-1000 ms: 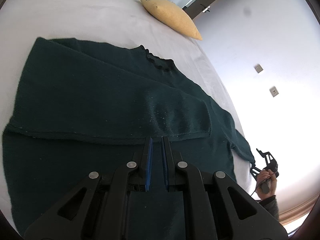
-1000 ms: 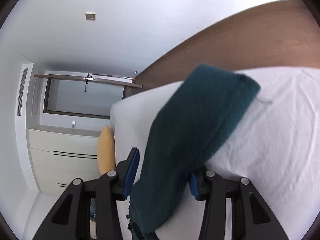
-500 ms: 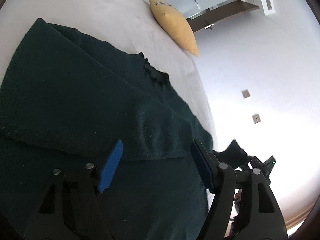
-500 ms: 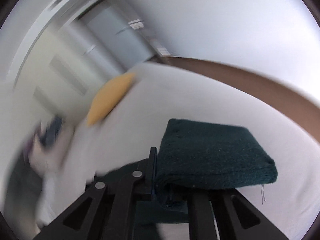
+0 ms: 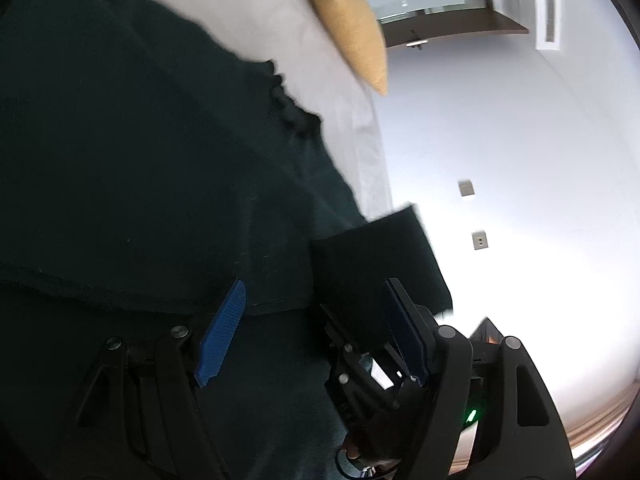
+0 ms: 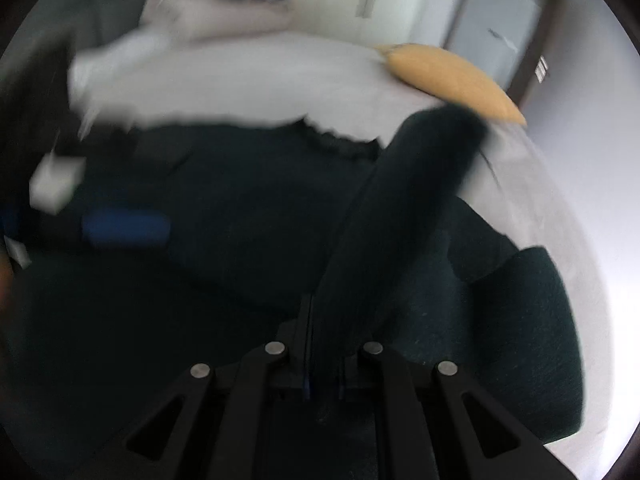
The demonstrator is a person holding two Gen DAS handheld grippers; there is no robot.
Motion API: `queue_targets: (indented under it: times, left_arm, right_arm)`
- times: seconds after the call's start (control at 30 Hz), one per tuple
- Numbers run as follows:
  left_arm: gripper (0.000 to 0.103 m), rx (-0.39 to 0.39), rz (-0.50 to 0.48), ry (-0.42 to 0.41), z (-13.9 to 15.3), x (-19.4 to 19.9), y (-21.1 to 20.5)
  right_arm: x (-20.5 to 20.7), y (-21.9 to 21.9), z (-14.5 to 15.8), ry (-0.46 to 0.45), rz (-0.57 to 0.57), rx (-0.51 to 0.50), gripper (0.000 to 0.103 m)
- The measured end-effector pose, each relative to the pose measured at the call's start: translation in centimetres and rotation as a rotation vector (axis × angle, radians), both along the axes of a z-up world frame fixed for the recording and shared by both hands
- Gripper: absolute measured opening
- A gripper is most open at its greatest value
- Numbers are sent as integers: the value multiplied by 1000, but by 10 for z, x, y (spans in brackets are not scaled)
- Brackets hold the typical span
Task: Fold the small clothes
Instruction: 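Fold the held sleeve across the sweater body with the right gripper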
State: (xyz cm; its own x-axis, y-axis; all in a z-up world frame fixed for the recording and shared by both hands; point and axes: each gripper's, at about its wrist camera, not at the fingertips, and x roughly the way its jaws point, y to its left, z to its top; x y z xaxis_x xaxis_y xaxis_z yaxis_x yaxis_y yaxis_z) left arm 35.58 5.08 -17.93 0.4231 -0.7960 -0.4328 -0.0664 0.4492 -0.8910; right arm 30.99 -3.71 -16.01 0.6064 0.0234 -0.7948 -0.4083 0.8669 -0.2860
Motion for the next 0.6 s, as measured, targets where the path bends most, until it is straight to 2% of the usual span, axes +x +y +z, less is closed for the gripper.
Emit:
queue_targets:
  times: [0.13, 0.2, 0.37, 0.6]
  left_arm:
    - [70, -37, -3, 7, -4, 9, 0]
    - [75, -51, 5, 14, -7, 10, 5]
    - [81, -162, 22, 60, -23, 15, 12]
    - [83, -148, -42, 60, -21, 27, -5]
  right_arm:
    - [-17, 24, -10, -68, 93, -198, 10]
    - [-25, 33, -14, -85, 129, -264, 10]
    - [-25, 35, -12, -77, 121, -239, 10]
    - [-20, 35, -6, -65, 98, -176, 10]
